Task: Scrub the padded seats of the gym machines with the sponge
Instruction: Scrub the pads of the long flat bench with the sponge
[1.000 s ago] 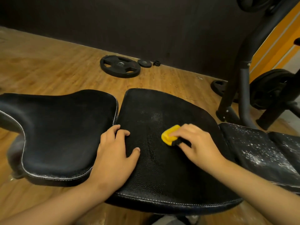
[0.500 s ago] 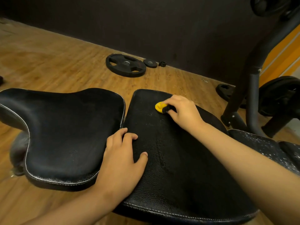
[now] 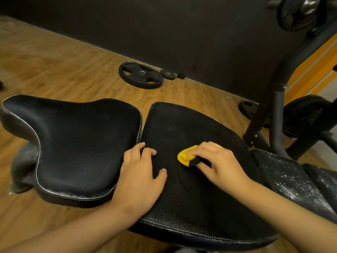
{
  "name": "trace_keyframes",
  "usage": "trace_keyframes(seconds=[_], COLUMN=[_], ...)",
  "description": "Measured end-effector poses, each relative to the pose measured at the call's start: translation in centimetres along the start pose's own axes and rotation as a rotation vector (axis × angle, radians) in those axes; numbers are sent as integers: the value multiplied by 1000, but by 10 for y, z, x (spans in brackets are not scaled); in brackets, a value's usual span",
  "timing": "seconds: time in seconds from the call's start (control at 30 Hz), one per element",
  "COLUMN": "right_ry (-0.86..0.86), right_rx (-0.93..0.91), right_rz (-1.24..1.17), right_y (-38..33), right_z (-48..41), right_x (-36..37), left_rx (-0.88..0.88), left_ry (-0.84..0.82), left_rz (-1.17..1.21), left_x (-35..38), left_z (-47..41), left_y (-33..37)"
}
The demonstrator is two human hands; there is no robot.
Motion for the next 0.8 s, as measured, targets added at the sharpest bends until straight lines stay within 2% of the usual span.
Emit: trace_keyframes(seconds=[0.2,0.37,0.63,0.8], right_ry=[18,28,29,-9], right_rx=[-28,33,8,139], right_rz=[77,124,55,-93], right_y=[8,-1,-28,-27], right_z=[-82,-136,-63,-36], right_x=[16,27,22,21], left_rx=[5,-3,15,106], left_ry=[17,14,20,47], left_rz=[36,96,120,106], left_x=[0,-1,-4,-10], left_z=[-1,-1,-1,-3], left_y=[-2,-4,-4,6])
Point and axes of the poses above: each hand's wrist, its own z-axis away from the middle knuckle, its own x-axis out of the palm, y = z × x, the point moved 6 cm from there along -z, towards the middle knuckle, and after that the axes turned 4 degrees about x, right-handed, at the moved point
